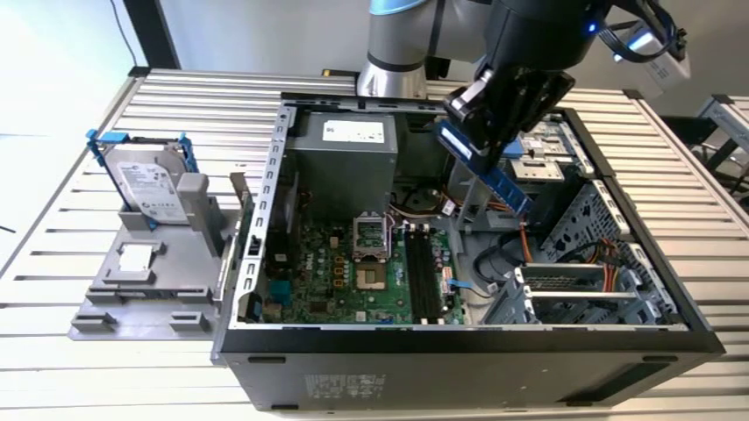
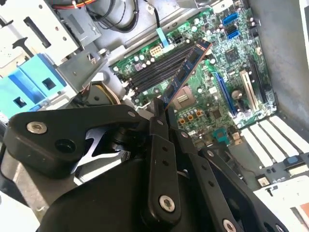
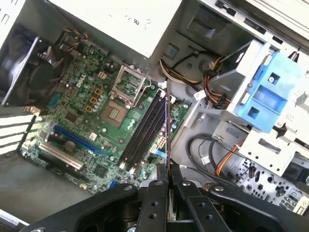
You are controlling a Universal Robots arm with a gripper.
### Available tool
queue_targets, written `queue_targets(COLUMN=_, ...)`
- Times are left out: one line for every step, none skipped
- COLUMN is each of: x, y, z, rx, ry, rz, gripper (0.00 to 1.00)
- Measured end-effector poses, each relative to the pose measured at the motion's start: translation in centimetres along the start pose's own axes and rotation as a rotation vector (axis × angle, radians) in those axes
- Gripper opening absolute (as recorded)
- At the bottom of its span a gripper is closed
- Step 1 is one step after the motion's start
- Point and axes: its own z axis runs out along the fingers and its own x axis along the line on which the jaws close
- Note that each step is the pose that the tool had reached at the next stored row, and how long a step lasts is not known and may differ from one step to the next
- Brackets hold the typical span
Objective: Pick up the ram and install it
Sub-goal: 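Insert the ram into the slot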
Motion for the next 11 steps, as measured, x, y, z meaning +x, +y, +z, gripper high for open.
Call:
queue_targets(x=0.0, y=0.0, z=-0.01, rx=0.0001, ry=-0.0003, rz=0.014, gripper=0.0)
queue_targets(x=0.0, y=0.0, z=-0.02, rx=0.0003, ry=-0.0006, rz=0.028, gripper=0.0)
queue_targets(x=0.0, y=0.0, z=-0.03, rx=0.0005, ry=-0.001, rz=0.043, gripper=0.0)
queue_targets(x=0.0, y=0.0, z=-0.04, rx=0.0008, ry=-0.0013, rz=0.058, gripper=0.0)
queue_targets(x=0.0, y=0.0, z=-0.06, rx=0.0009, ry=-0.0016, rz=0.073, gripper=0.0)
queue_targets(x=0.0, y=0.0, z=-0.07, rx=0.0011, ry=-0.0019, rz=0.089, gripper=0.0)
queue_targets(x=0.0, y=0.0, z=-0.08, rx=0.0013, ry=-0.0023, rz=0.103, gripper=0.0)
queue_targets(x=0.0, y=0.0, z=-0.09, rx=0.0015, ry=-0.0026, rz=0.118, gripper=0.0)
queue_targets(x=0.0, y=0.0, z=-0.1, rx=0.0016, ry=-0.0029, rz=0.132, gripper=0.0)
queue_targets(x=0.0, y=0.0, z=-0.11, rx=0.0019, ry=-0.0031, rz=0.145, gripper=0.0)
queue_targets(x=0.0, y=0.0, z=-0.12, rx=0.002, ry=-0.0034, rz=0.156, gripper=0.0)
